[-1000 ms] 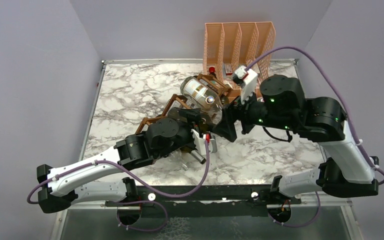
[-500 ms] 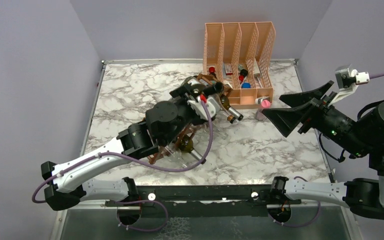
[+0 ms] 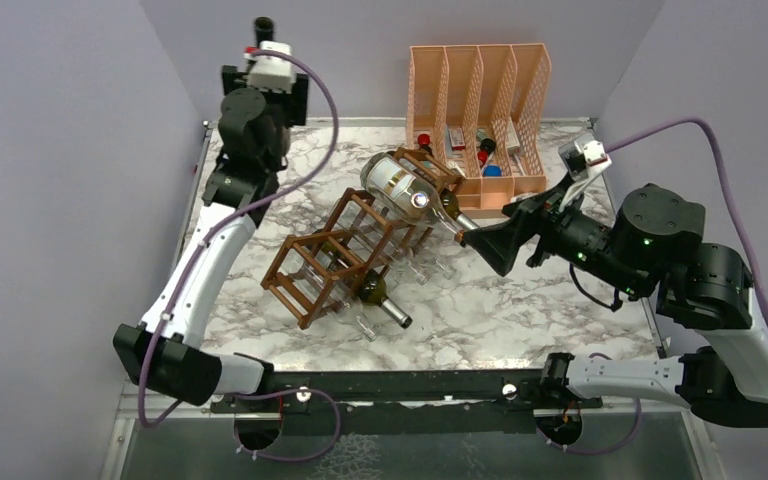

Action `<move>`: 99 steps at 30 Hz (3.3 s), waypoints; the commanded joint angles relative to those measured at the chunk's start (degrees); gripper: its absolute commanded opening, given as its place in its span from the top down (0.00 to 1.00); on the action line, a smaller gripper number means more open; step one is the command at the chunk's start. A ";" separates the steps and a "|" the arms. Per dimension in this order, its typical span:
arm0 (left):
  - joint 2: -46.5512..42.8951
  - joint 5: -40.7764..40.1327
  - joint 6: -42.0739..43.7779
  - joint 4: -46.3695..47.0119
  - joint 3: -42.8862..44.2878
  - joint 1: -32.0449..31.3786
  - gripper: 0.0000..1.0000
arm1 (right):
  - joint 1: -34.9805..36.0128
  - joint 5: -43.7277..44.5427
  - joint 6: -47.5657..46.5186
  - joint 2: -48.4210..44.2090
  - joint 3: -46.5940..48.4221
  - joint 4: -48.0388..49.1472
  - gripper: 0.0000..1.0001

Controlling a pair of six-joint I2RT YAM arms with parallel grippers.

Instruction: Take the wine bottle off the wine rack

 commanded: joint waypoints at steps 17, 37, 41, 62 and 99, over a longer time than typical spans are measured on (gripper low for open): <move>24.70 13.14 -11.07 49.08 -13.01 30.01 1.00 | 0.16 -2.58 9.99 5.44 7.84 -9.11 0.00; 39.85 7.83 -10.14 49.35 -8.92 33.09 1.00 | 0.22 -8.18 6.69 19.40 16.69 -10.94 0.00; 41.14 9.80 -12.83 49.24 -8.79 34.28 1.00 | 0.17 -7.19 6.12 17.79 13.19 -9.47 0.00; 42.10 5.66 -13.53 48.77 -8.52 34.55 0.13 | 0.22 -7.17 4.26 18.79 15.13 -9.75 0.00; 1.40 20.85 -30.56 13.14 -16.08 34.30 0.01 | 0.21 -14.48 -2.05 7.27 -12.84 5.60 0.00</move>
